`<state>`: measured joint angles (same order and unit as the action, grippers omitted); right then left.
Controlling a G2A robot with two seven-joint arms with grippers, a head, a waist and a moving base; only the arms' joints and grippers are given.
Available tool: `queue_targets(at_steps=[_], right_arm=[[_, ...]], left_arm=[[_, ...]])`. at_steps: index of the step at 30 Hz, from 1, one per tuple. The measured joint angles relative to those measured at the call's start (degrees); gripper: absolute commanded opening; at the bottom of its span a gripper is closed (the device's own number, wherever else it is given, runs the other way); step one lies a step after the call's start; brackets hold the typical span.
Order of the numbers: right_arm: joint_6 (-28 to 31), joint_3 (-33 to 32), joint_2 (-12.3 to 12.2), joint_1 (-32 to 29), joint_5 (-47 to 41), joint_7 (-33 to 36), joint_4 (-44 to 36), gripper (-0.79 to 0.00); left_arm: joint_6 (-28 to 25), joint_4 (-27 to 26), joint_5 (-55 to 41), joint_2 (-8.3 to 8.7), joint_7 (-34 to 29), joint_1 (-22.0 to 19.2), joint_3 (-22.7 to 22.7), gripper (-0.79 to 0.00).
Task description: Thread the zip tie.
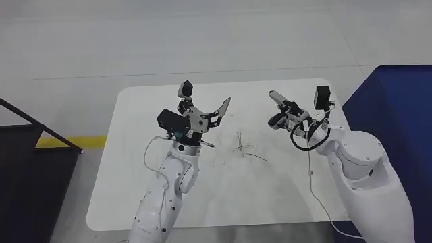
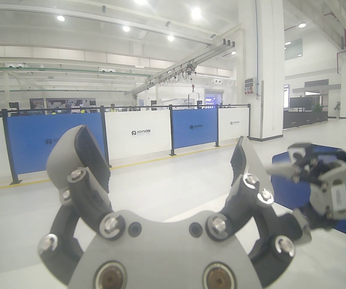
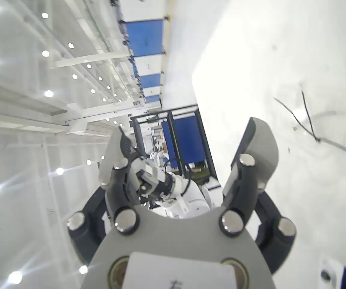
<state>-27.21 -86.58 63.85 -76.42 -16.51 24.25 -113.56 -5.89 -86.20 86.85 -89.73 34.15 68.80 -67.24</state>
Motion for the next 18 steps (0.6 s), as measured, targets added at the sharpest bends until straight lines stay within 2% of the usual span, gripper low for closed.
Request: queue_targets(at_steps=[4,6,8,11,18], right_arm=[[16.1,-5.5,0.1,-7.5,4.1,-10.4,-5.1,0.0],[21.2,-7.0,0.2,-10.3,7.6,-13.6,-6.2,0.0],[25.2,-8.8,0.4,-12.6,7.4,-16.5,-7.5,0.0],[27.4,-10.3,0.6,-15.0,6.6,-18.4,-8.7,0.0],[27.3,-10.3,0.6,-15.1,6.6,-18.3,-8.7,0.0]], left_arm=[[0.0,0.0,0.0,0.0,0.0,0.0,0.0,0.0],[0.0,0.0,0.0,0.0,0.0,0.0,0.0,0.0],[0.0,0.0,0.0,0.0,0.0,0.0,0.0,0.0],[0.0,0.0,0.0,0.0,0.0,0.0,0.0,0.0],[0.0,0.0,0.0,0.0,0.0,0.0,0.0,0.0]])
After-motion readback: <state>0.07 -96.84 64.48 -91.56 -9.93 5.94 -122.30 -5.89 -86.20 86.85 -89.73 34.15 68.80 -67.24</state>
